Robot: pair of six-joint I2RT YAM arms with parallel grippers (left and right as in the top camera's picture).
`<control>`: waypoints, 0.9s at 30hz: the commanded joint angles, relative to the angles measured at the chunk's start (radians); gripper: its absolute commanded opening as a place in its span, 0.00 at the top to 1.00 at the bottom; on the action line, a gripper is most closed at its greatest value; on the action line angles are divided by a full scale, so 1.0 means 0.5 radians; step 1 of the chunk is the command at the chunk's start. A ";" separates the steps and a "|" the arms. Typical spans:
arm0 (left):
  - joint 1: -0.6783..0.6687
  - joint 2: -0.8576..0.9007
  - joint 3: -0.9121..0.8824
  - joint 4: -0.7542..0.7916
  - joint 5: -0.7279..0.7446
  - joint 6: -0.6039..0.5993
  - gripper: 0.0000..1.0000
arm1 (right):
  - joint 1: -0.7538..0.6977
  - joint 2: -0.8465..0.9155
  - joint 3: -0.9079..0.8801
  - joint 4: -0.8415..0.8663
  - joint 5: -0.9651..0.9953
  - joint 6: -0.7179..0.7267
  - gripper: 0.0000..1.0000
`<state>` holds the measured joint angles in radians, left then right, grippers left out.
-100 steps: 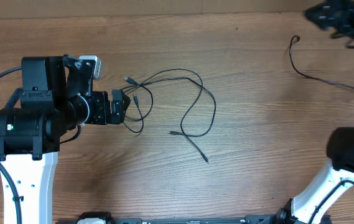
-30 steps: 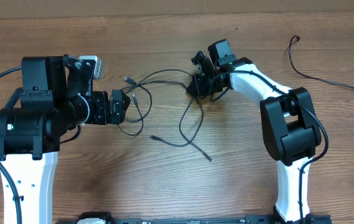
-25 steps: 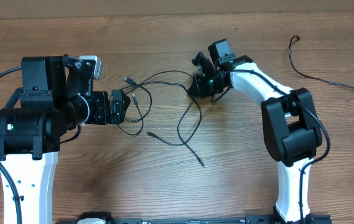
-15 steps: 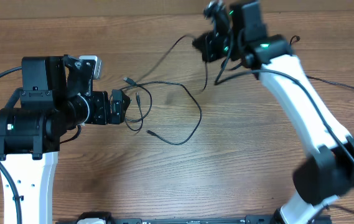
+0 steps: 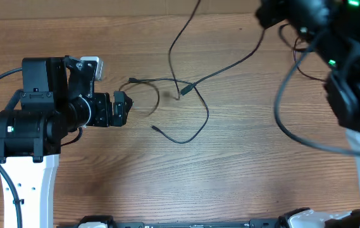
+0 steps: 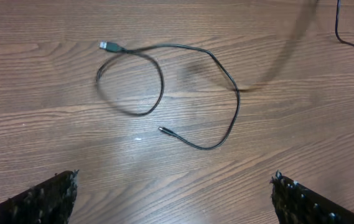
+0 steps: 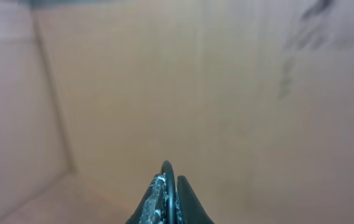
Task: Untangle cables
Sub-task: 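Pull the grasped cable away to the upper right with the right gripper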
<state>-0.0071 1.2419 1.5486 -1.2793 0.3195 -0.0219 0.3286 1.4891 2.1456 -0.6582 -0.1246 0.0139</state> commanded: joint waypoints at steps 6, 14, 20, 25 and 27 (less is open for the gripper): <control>-0.011 0.003 0.016 0.002 0.027 0.038 0.00 | -0.009 -0.085 0.256 -0.022 0.640 -0.144 0.96; -0.011 0.003 0.016 0.002 0.027 0.037 0.00 | -0.009 -0.081 0.256 -0.429 0.996 -0.140 0.97; -0.011 0.003 0.016 0.002 0.027 0.037 0.00 | -0.201 -0.080 0.253 -0.767 1.192 -0.033 0.96; -0.011 0.003 0.016 0.002 0.027 0.038 0.00 | -0.552 -0.060 0.249 -1.082 1.190 0.185 0.96; -0.011 0.003 0.016 0.002 0.027 0.037 0.00 | -0.685 -0.034 0.249 -1.183 1.191 0.188 0.96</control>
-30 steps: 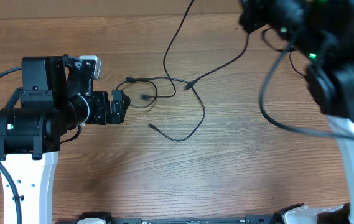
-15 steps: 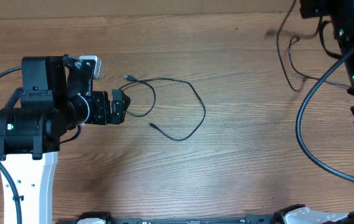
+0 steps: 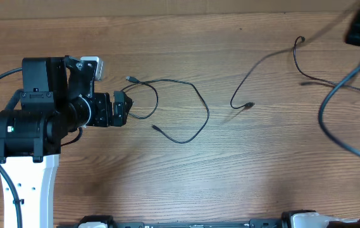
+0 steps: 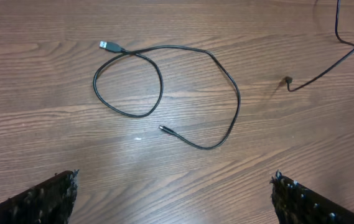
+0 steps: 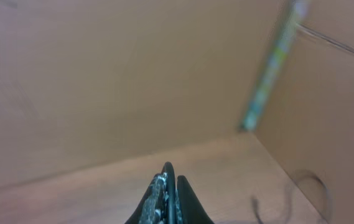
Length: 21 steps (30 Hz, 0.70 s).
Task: Untangle cables
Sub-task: 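Pull the grasped cable away to the upper right with the right gripper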
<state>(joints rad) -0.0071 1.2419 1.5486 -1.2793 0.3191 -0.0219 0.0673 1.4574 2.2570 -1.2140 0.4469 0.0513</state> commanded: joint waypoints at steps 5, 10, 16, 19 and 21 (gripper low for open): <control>-0.011 0.003 0.016 0.002 0.027 0.038 0.00 | -0.450 0.130 -0.003 -0.257 0.046 0.114 0.96; -0.011 0.003 0.016 0.002 0.028 0.038 0.00 | -0.655 0.254 -0.081 -0.311 0.019 0.114 0.96; -0.011 0.003 0.016 0.002 0.027 0.038 0.00 | -0.891 0.440 -0.092 -0.214 -0.069 0.114 0.96; -0.011 0.003 0.016 0.002 0.027 0.038 0.00 | -1.013 0.553 -0.092 -0.169 -0.173 0.114 0.96; -0.011 0.003 0.016 0.002 0.027 0.038 0.00 | -1.100 0.632 -0.092 -0.116 -0.274 0.114 0.96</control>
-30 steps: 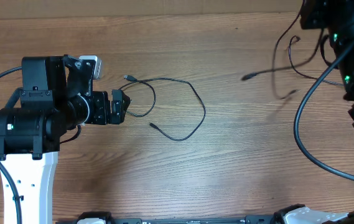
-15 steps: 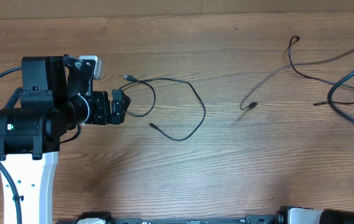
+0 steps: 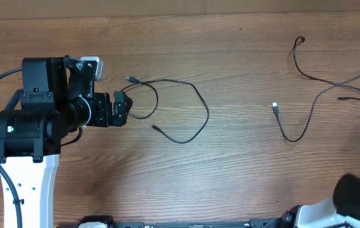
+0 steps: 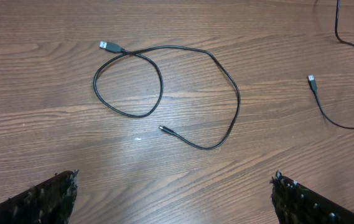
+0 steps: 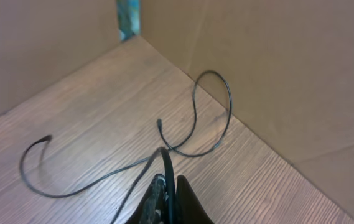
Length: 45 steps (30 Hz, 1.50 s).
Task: Untangle cables
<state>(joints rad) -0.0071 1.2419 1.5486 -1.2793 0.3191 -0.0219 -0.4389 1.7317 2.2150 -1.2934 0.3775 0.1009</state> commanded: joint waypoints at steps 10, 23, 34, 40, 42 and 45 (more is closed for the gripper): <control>-0.011 0.003 0.016 0.002 0.027 0.038 0.00 | -0.520 0.408 -0.008 0.282 -0.237 0.016 0.96; -0.011 0.003 0.016 0.002 0.027 0.038 0.00 | -0.898 0.706 -0.008 0.369 -0.504 0.062 0.96; -0.011 0.003 0.016 0.002 0.027 0.037 0.00 | -1.218 0.716 -0.008 0.402 -0.742 0.061 0.37; -0.011 0.003 0.016 0.002 0.027 0.037 0.00 | -1.311 0.716 -0.008 0.426 -1.360 0.043 0.29; -0.011 0.003 0.016 0.002 0.027 0.038 0.00 | -1.293 0.716 -0.008 0.414 -1.514 -0.031 0.26; -0.011 0.003 0.016 0.002 0.027 0.038 0.00 | -1.183 0.716 -0.008 0.336 -1.724 -0.220 0.13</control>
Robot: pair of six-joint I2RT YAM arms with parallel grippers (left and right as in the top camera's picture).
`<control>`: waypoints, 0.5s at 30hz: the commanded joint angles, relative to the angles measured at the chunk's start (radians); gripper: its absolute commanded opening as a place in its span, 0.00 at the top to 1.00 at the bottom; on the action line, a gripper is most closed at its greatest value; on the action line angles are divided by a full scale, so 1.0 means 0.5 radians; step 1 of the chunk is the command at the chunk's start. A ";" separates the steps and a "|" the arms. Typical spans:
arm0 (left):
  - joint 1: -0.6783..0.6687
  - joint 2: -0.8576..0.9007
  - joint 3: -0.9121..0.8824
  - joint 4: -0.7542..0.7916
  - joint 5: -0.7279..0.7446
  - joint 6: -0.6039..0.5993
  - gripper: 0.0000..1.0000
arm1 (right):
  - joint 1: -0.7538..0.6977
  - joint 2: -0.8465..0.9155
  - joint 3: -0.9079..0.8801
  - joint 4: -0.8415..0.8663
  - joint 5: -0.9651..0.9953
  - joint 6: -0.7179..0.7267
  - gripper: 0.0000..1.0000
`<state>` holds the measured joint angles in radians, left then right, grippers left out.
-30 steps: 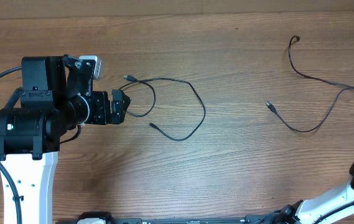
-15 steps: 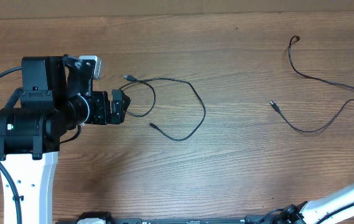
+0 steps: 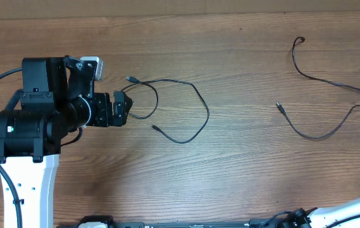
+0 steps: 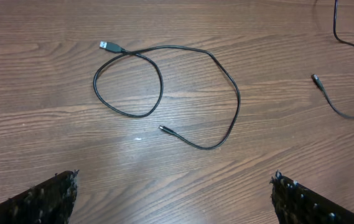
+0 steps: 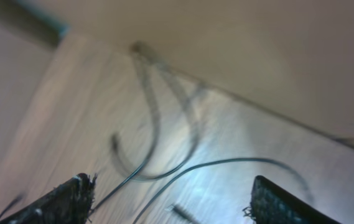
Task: Untangle cables
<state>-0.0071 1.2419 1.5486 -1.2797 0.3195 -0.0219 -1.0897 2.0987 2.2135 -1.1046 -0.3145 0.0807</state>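
One thin black cable (image 3: 207, 114) lies looped in the middle of the table, its USB plug (image 4: 105, 45) at the upper left of the loop. A second black cable (image 3: 322, 137) lies apart from it at the right edge, its free end (image 3: 279, 106) pointing left. My left gripper (image 4: 173, 179) stands open, just left of the loop, holding nothing. In the right wrist view my right gripper (image 5: 170, 182) is open wide over blurred strands of the second cable (image 5: 155, 134). The overhead view does not show it.
The wooden table (image 3: 249, 183) runs to a cardboard wall (image 5: 239, 50) at the back and right. The left arm's body (image 3: 34, 120) stands at the left. A bare stretch of wood separates the two cables.
My right gripper was shut on the second cable and is now open. The cable lies flat at the right edge, its bend spread further right. The left arm and the looped cable are unmoved.
At first my right gripper held the second cable while it crossed the looped one in the middle. Then the held cable was clear of the loop, its end further right each time. Now it lies let go at the right edge, the two cables apart.
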 commanded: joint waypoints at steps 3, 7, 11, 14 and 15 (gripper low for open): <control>-0.011 0.003 0.016 0.002 0.027 0.038 0.00 | 0.307 -0.018 -0.005 -0.132 -0.340 -0.180 0.00; -0.011 0.003 0.016 0.002 0.027 0.038 0.00 | 0.557 -0.018 -0.005 -0.216 -0.340 -0.180 0.00; -0.011 0.003 0.016 0.003 0.027 0.038 0.00 | 0.860 -0.018 -0.005 -0.263 -0.337 -0.179 0.00; -0.011 0.003 0.016 0.002 0.027 0.038 0.00 | 1.125 -0.018 -0.041 -0.272 -0.330 -0.179 0.00; -0.011 0.003 0.016 0.002 0.027 0.038 0.00 | 1.185 -0.018 -0.060 -0.269 -0.327 -0.180 0.00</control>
<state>-0.0071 1.2419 1.5486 -1.2793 0.3191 -0.0219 -0.5705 2.0987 2.2089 -1.2381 -0.4679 0.0010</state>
